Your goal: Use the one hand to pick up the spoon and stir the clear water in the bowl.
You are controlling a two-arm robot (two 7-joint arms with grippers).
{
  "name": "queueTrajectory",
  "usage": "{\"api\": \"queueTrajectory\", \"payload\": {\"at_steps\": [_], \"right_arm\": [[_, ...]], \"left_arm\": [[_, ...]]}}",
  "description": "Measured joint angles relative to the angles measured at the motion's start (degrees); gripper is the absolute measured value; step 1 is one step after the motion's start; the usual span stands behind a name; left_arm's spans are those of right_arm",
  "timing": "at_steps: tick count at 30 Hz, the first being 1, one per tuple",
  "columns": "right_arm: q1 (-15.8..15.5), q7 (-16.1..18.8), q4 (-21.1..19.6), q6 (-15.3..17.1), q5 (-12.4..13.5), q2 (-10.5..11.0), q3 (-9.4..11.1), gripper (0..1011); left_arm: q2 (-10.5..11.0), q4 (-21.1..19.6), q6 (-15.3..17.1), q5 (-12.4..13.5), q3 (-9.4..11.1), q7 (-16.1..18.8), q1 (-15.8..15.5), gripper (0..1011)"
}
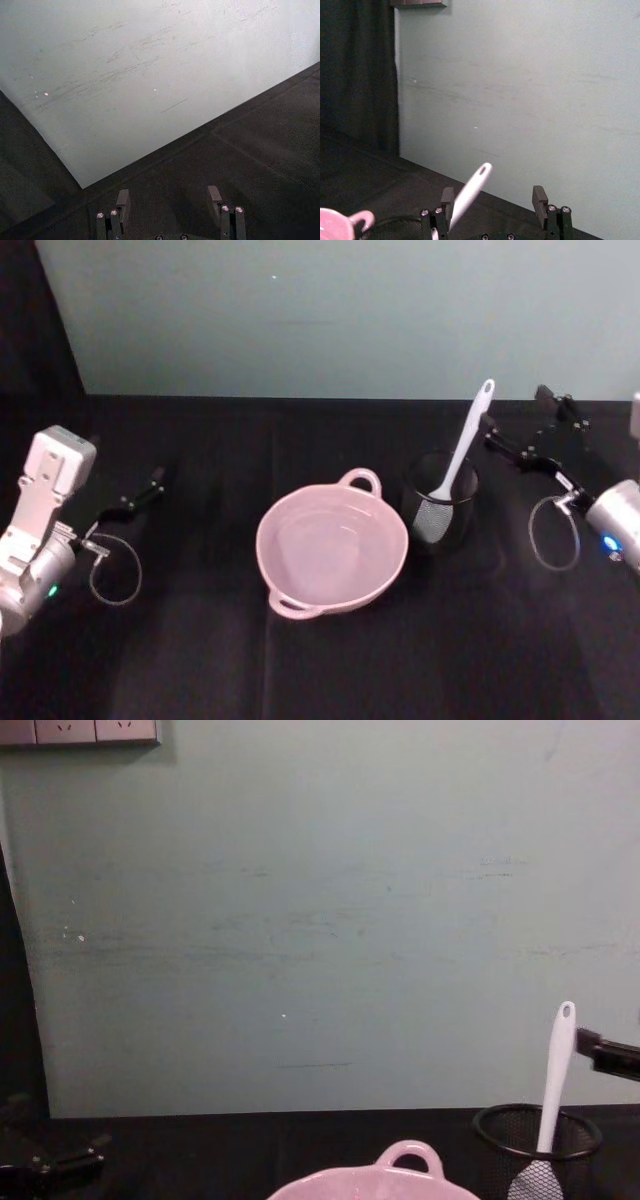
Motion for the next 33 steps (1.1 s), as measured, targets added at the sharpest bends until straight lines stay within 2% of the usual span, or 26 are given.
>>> {"api": "queueTrajectory", "payload": {"at_steps": [1, 7, 13, 25, 33], "right_arm": [[-1.6, -1.1, -1.7, 0.1, -0.6, 0.9, 0.8, 1002], [-6.6, -4.8, -5.9, 0.3, -2.4, 2.9, 3.6, 1002], [-9.2, -6.9, -6.8, 0.2, -3.4, 3.0, 5.6, 1002], [-9.3, -7.4, -5.1, -0.3, -4.4, 1.0, 7.2, 1002], [-9.4, -7.4, -5.2, -0.3, -4.4, 1.1, 7.2, 1002]], "left_arm": [[0.0, 0.0, 0.0, 0.0, 0.0, 0.0, 0.0, 1011], [0.0, 0.0, 0.0, 0.0, 0.0, 0.0, 0.0, 1011], [0.0, 0.0, 0.0, 0.0, 0.0, 0.0, 0.0, 1011], [0.0, 0.0, 0.0, 0.0, 0.0, 0.0, 0.0, 1011], [0.0, 0.0, 0.0, 0.0, 0.0, 0.0, 0.0, 1011]]}}
